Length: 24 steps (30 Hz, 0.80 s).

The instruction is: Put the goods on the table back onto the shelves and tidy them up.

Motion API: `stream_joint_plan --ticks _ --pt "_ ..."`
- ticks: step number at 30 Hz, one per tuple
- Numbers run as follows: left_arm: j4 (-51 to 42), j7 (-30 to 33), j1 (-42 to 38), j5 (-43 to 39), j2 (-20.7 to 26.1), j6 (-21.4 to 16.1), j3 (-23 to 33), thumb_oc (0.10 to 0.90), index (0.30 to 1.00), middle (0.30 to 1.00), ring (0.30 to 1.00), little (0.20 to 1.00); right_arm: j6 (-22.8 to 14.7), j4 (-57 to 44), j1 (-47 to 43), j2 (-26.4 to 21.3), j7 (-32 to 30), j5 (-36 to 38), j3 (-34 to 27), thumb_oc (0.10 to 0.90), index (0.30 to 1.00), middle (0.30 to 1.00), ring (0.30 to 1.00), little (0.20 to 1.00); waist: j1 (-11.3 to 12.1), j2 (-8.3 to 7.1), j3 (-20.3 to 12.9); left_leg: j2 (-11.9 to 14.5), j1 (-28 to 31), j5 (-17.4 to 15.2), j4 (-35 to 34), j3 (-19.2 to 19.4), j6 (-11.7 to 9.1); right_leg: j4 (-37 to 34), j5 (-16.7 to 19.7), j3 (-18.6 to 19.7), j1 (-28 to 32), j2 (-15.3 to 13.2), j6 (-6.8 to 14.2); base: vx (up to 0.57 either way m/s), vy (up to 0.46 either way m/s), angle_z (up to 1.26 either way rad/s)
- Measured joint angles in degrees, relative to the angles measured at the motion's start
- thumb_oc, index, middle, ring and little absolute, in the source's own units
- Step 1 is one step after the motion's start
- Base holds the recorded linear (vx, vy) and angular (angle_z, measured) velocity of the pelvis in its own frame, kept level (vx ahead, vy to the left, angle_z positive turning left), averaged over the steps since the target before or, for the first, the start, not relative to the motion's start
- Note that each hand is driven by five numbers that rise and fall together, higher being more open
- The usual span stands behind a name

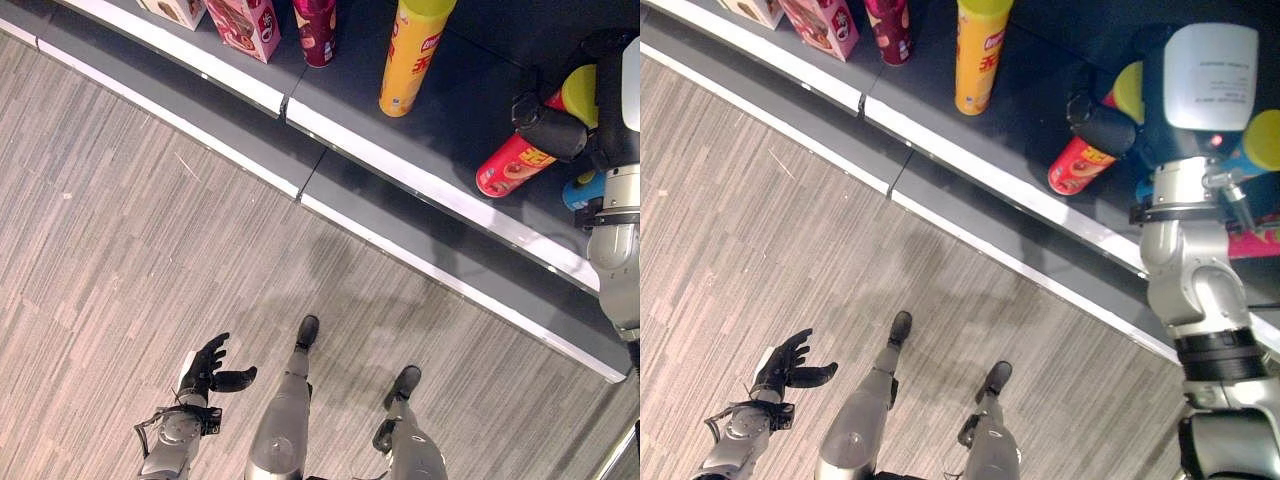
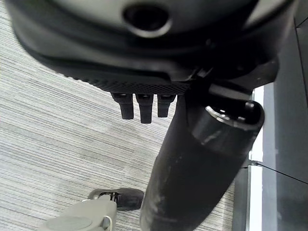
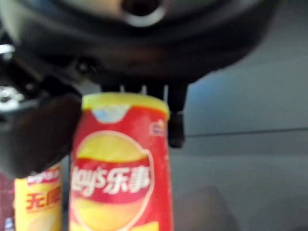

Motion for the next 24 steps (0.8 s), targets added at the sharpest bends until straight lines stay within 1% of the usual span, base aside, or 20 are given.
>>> stream_joint_plan --ticks 7,10,14,18,24 --pt "0.1 0.0 0.0 0.0 0.0 -0.1 0.0 0.800 0.900 0.900 0.900 0.900 0.4 3.8 -0.2 0.0 -0.3 0.0 0.1 0.400 0.300 0.300 0.300 0.300 0.0 0.17 0.0 -0.7 -0.8 0.2 0.0 0.0 0.2 0.0 0.1 0.0 -0.8 -0.6 0.1 0.00 0.000 0.00" --pt "0.0 0.0 0.0 0.0 0.1 -0.3 0.0 0.800 0.900 0.900 0.900 0.900 0.8 5.7 -1.9 0.0 -1.5 0.0 0.1 0.400 0.300 0.300 0.300 0.300 0.0 0.78 -0.1 -0.8 -1.0 0.2 0.0 0.0 0.3 0.0 0.1 0.0 -0.9 -0.7 0.2 0.00 0.000 0.00" --pt "0.0 0.0 0.0 0.0 0.1 -0.4 0.0 0.800 0.900 0.900 0.900 0.900 1.1 6.3 -2.2 0.0 -2.3 0.0 0.1 0.400 0.300 0.300 0.300 0.300 0.0 1.17 -0.2 -0.8 -1.1 0.2 0.0 0.0 0.3 0.0 0.1 -0.1 -1.0 -0.7 0.2 0.00 0.000 0.00" --pt "0.0 0.0 0.0 0.0 0.1 -0.5 -0.1 0.800 0.900 0.900 0.900 0.900 1.2 6.9 -2.7 -1.1 -3.5 0.1 0.1 0.400 0.300 0.300 0.300 0.300 0.0 1.47 -0.3 -0.8 -1.9 0.3 0.0 0.0 0.4 0.0 0.2 0.0 -1.8 -0.8 0.3 0.00 0.000 0.00" --pt "0.0 0.0 0.0 0.0 0.1 -0.5 -0.1 0.800 0.900 0.900 0.900 0.900 1.7 7.0 -3.0 -1.1 -3.5 0.0 0.1 0.400 0.300 0.300 0.300 0.300 0.0 1.56 -0.4 -0.9 -1.9 0.3 0.0 0.0 0.4 0.0 0.2 0.0 -1.8 -0.8 0.3 0.00 0.000 0.00"
